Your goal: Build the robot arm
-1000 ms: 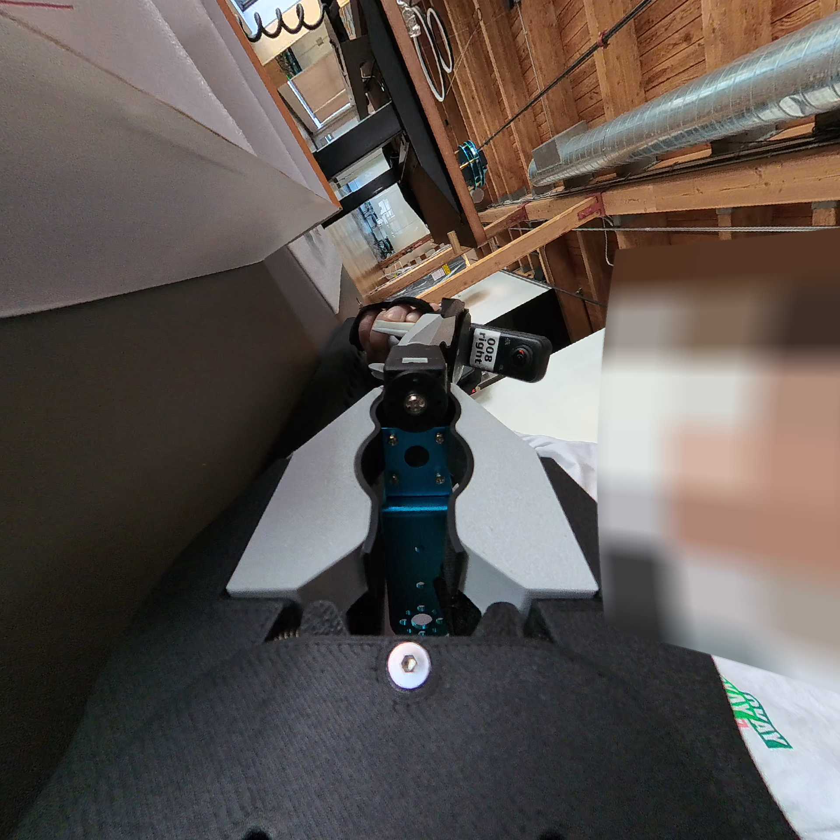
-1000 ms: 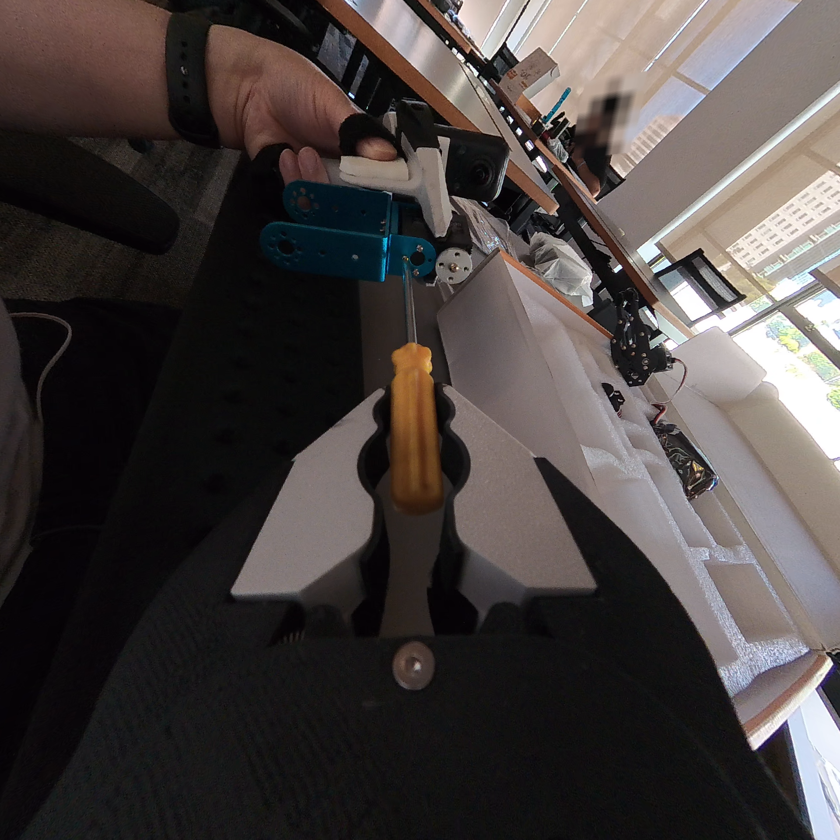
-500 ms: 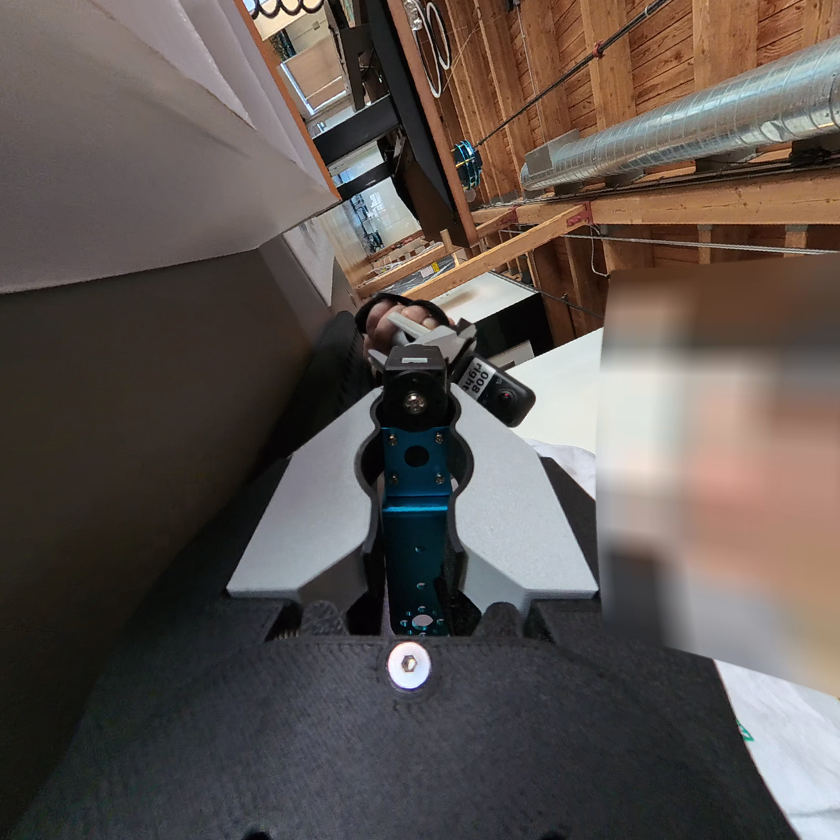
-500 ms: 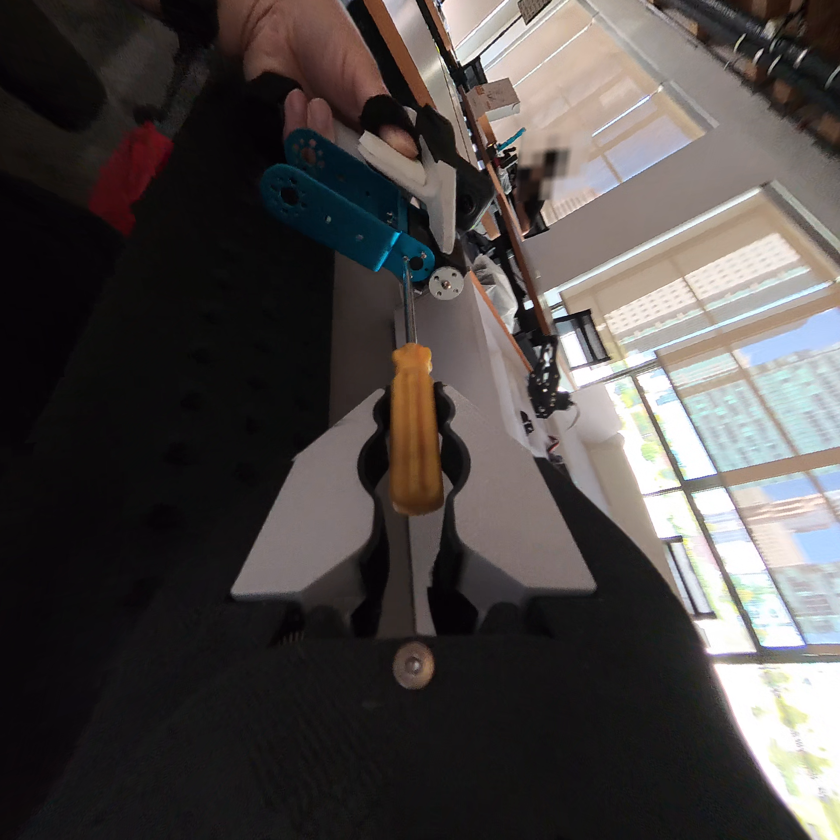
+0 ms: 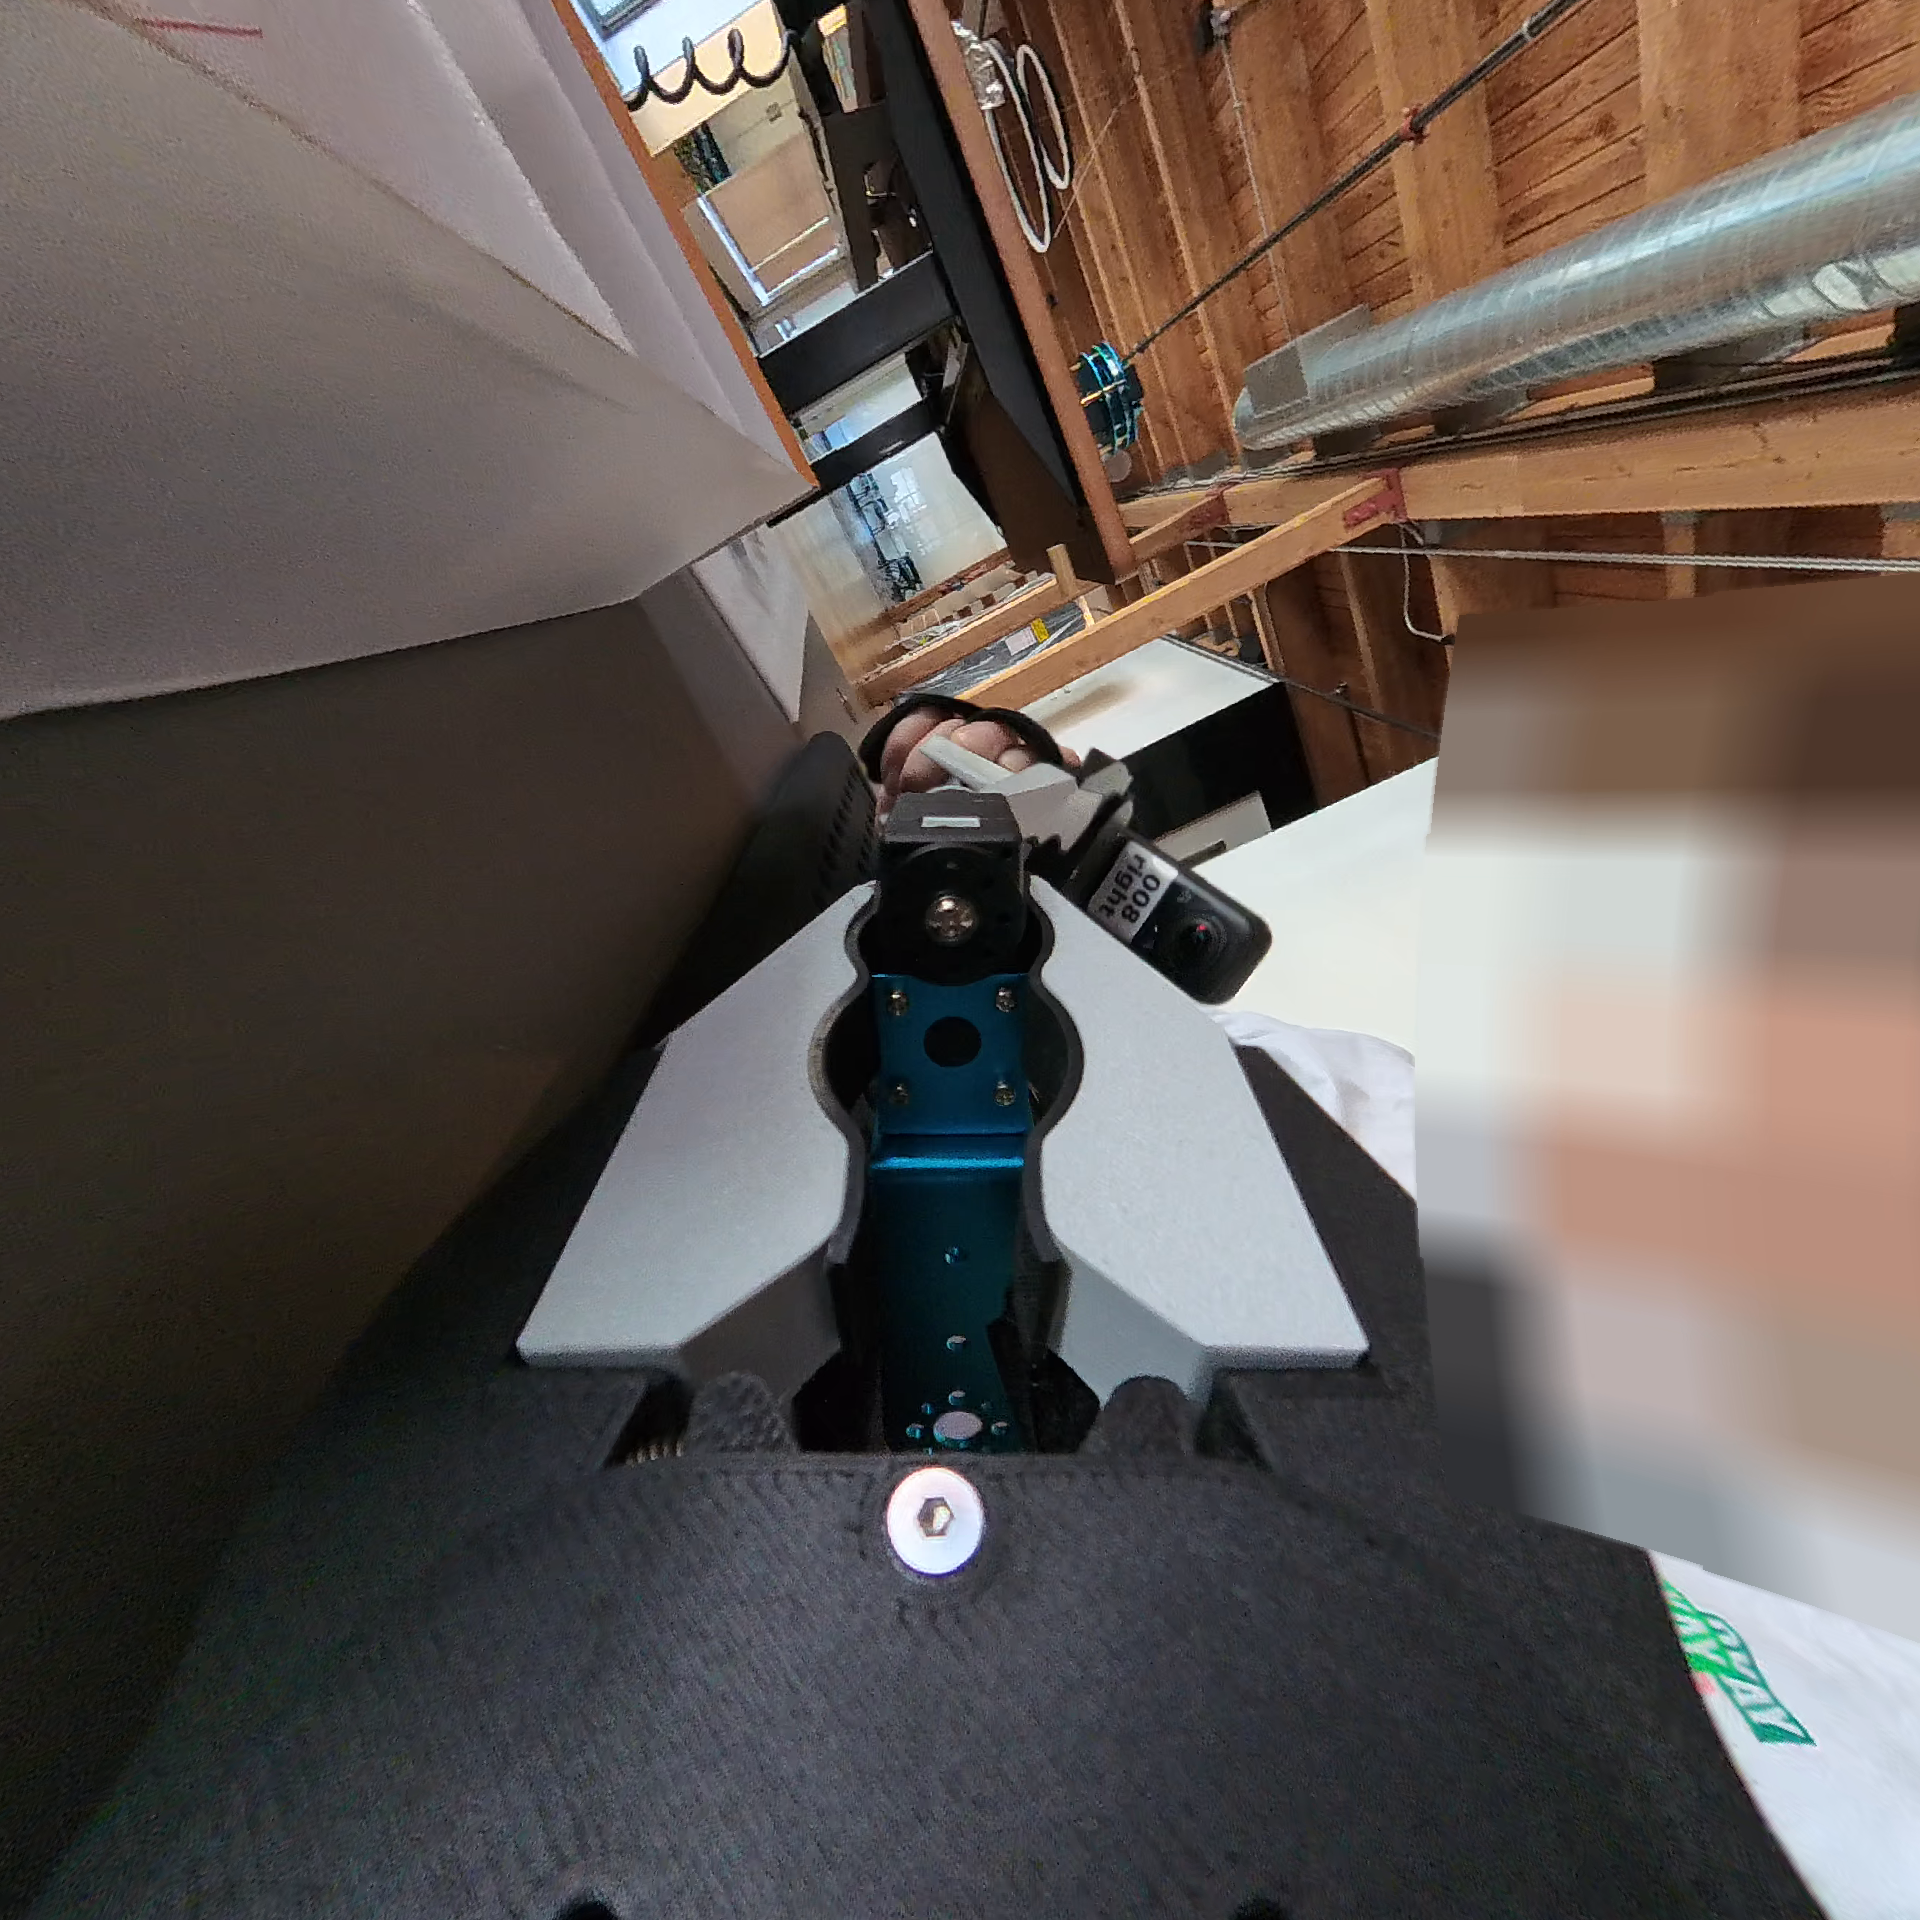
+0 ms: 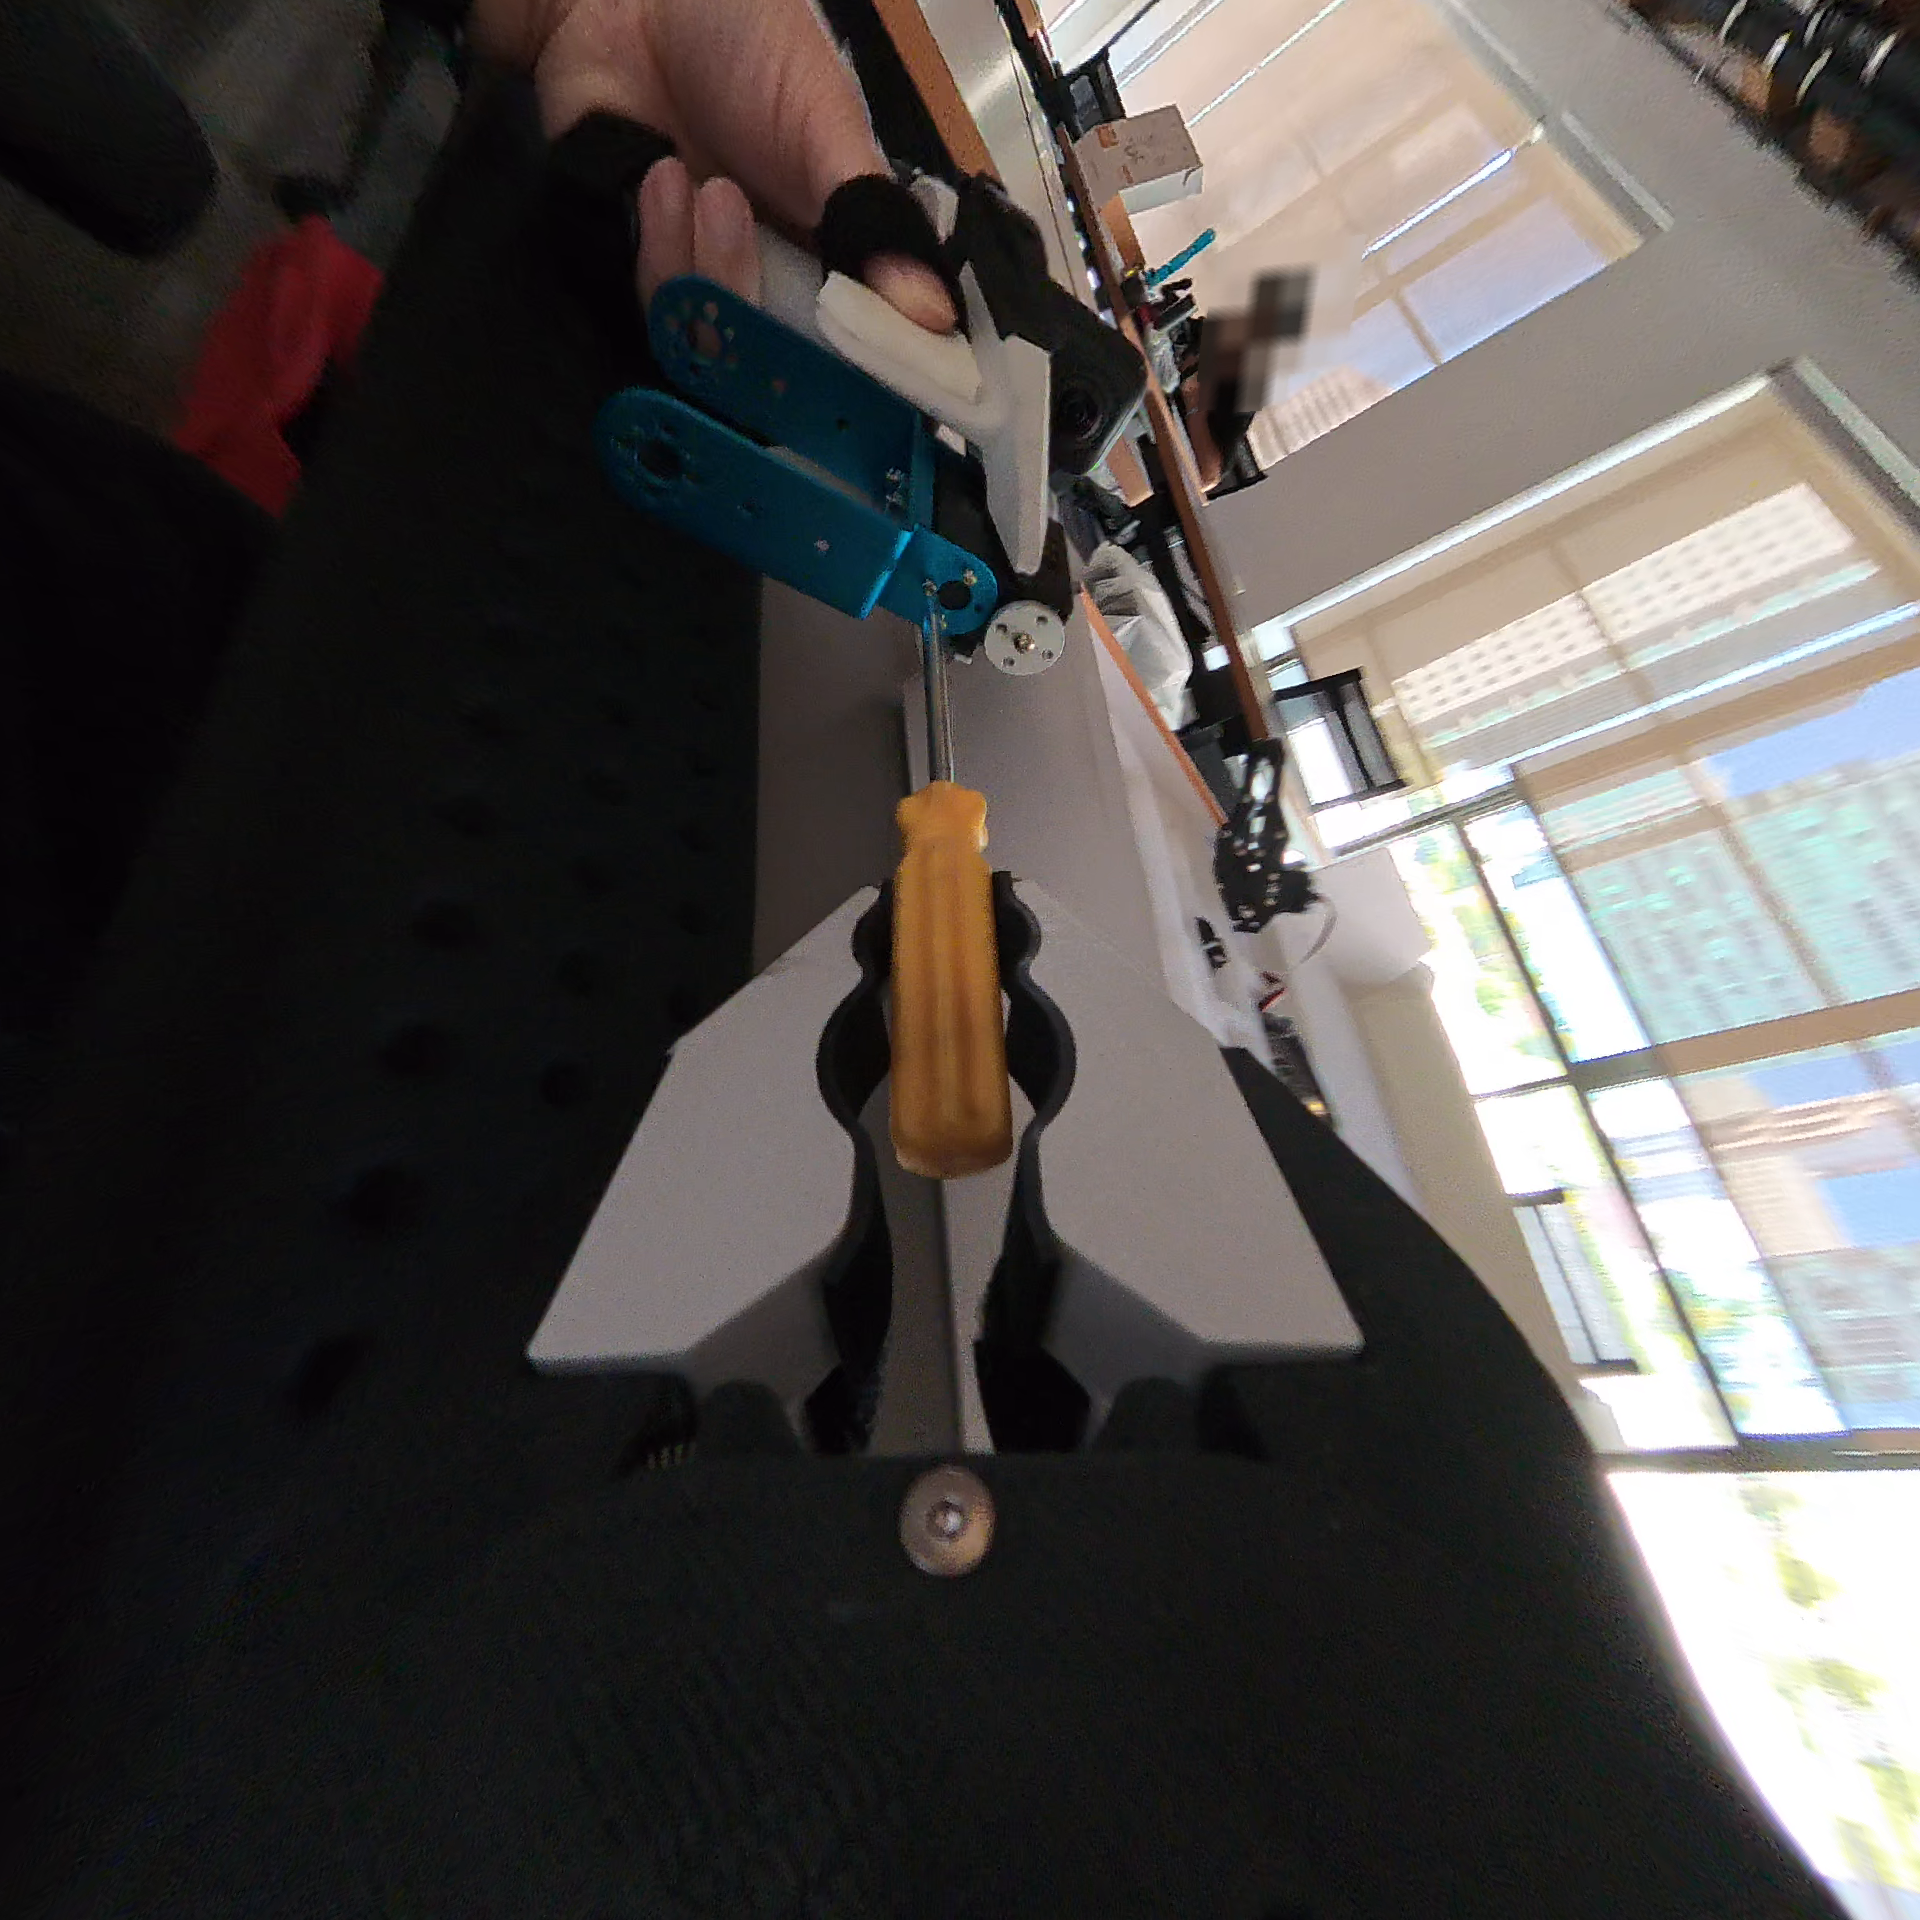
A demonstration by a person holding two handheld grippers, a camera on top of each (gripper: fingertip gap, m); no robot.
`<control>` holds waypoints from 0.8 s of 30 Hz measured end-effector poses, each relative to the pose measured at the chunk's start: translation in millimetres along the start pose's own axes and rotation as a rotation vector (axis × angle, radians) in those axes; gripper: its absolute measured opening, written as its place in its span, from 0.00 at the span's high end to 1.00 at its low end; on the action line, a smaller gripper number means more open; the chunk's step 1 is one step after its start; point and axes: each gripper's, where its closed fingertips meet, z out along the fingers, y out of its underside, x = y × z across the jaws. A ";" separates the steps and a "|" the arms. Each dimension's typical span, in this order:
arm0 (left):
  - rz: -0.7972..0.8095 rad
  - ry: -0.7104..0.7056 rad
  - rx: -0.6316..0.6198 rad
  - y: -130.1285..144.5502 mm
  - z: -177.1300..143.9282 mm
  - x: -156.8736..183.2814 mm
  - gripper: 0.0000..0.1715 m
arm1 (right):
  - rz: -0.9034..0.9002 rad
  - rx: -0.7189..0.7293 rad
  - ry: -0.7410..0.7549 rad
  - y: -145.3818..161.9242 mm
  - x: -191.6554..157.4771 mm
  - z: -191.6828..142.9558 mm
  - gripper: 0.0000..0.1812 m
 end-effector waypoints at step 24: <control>0.118 0.041 0.054 -4.8 -5.5 14.9 0.88 | 0.699 0.070 -0.276 -10.1 4.0 4.6 0.91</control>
